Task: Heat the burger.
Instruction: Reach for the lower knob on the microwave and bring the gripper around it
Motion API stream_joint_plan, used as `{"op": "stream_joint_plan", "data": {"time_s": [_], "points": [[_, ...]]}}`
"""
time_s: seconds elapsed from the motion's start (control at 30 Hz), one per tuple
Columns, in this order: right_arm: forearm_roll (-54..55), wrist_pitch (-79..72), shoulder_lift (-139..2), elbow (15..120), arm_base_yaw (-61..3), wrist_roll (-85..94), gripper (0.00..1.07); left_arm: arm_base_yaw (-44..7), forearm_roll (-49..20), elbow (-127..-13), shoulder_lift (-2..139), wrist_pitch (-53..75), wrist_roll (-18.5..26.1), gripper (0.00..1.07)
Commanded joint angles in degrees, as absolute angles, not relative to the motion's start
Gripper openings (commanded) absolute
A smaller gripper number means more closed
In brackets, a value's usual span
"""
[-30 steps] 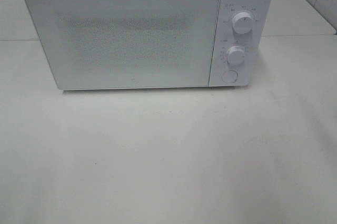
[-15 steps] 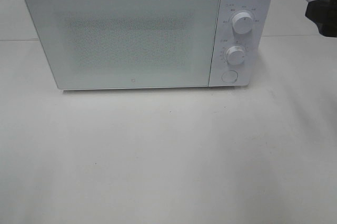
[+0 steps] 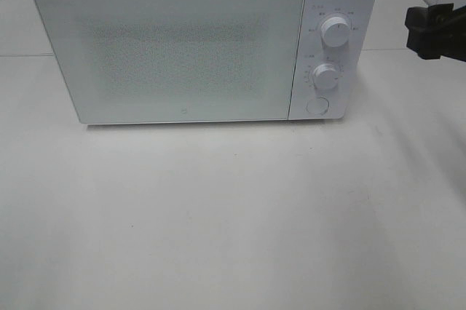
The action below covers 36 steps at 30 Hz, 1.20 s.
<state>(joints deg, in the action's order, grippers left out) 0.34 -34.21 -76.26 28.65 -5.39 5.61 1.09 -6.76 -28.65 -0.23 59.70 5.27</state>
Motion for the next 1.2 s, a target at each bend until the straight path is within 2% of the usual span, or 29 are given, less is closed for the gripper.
{"op": "stream_joint_plan", "data": {"time_s": [0.03, 0.07, 0.2, 0.27, 0.7, 1.0, 1.2], "points": [[6.3, -39.2, -76.9, 27.3, -6.5, 10.3, 0.76, 1.1, -6.9, -28.5, -1.6, 59.5, 4.9, 1.01], [10.8, -41.2, -77.3, 26.5, -8.5, 14.1, 0.76, 1.1, -6.9, -28.5, -1.6, 59.5, 4.9, 1.01], [17.2, -42.5, -77.3, 25.7, -12.3, 19.3, 0.76, 1.1, -6.9, -28.5, -1.6, 59.5, 4.9, 1.01], [21.4, -44.3, -77.3, 24.9, -16.2, 21.1, 0.76, 1.1, -6.9, -28.5, -1.6, 59.5, 4.9, 1.01], [30.7, -51.3, -78.3, 21.7, -27.3, 20.3, 0.76, 1.1, -6.9, -28.5, -1.6, 59.5, 4.9, 1.01], [45.7, -60.2, -86.2, 21.7, -37.3, 23.5, 0.76, 1.1, -6.9, -28.5, -1.6, 59.5, 4.9, 1.01], [49.2, -64.4, -90.9, 21.7, -41.1, 22.4, 0.76, 1.1, -6.9, -28.5, -1.6, 59.5, 4.9, 1.01]]}}
